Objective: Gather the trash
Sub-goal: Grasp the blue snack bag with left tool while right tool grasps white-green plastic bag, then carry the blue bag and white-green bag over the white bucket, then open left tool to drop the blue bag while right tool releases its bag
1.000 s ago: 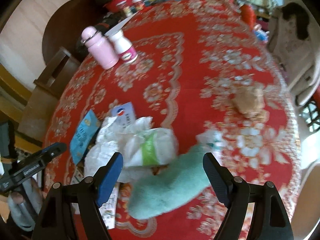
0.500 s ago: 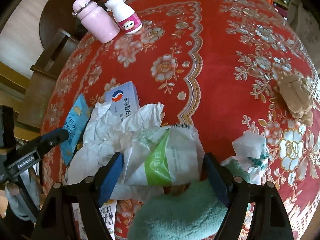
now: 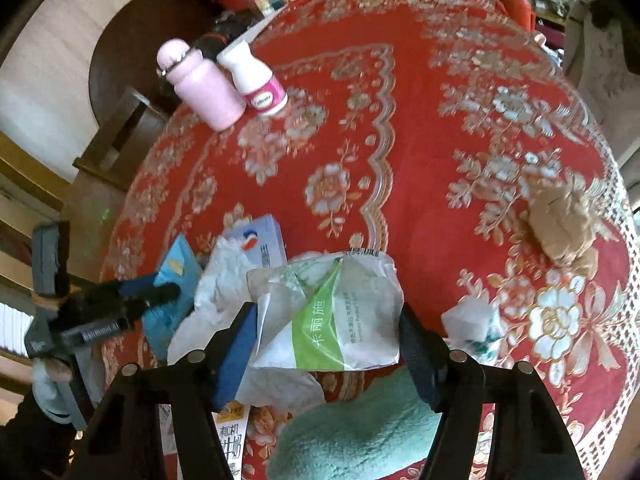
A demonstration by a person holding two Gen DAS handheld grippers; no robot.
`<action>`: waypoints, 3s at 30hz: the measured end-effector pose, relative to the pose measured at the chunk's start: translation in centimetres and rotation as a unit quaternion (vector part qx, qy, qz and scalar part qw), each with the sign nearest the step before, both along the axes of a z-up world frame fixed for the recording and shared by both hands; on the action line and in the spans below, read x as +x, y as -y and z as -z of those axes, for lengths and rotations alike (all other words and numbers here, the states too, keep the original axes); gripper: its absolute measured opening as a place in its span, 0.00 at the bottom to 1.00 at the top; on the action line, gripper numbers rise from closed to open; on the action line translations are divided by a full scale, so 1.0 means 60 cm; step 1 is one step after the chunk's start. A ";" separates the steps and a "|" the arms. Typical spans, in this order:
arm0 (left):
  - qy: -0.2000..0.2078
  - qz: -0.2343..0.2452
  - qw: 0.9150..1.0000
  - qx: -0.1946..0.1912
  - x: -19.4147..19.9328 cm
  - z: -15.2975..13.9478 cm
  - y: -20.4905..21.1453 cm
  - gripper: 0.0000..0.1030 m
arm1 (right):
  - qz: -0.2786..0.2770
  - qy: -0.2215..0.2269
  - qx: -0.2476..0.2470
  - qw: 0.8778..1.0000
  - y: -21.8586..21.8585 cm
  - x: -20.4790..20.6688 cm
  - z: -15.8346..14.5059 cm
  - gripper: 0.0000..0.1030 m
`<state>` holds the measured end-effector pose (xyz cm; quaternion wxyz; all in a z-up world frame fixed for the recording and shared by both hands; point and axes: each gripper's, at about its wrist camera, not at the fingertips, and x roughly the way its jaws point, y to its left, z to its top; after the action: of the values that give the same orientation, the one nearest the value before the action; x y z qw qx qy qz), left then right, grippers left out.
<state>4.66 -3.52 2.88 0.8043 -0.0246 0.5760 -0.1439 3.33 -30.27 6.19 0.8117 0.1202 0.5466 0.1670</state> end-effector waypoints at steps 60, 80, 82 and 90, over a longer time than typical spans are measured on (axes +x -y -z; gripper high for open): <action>0.087 0.120 0.987 -0.064 -0.151 -0.183 0.450 0.08 | 0.178 0.046 -0.021 0.983 0.375 -0.268 -0.065 0.65; 0.052 0.220 0.970 -0.089 -0.206 -0.144 0.683 0.08 | 0.306 0.011 -0.042 0.951 0.561 -0.398 -0.031 0.65; 0.050 0.227 0.969 -0.087 -0.211 -0.137 0.703 0.08 | 0.315 0.005 -0.042 0.948 0.577 -0.408 -0.024 0.65; 0.033 0.238 0.967 -0.087 -0.225 -0.104 0.765 0.08 | 0.340 -0.017 -0.040 0.939 0.622 -0.439 0.000 0.65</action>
<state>-8.86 -49.41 9.15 0.7602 0.0479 0.5240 -0.3811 -23.02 -67.57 6.18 0.8147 0.2693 0.4933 -0.1428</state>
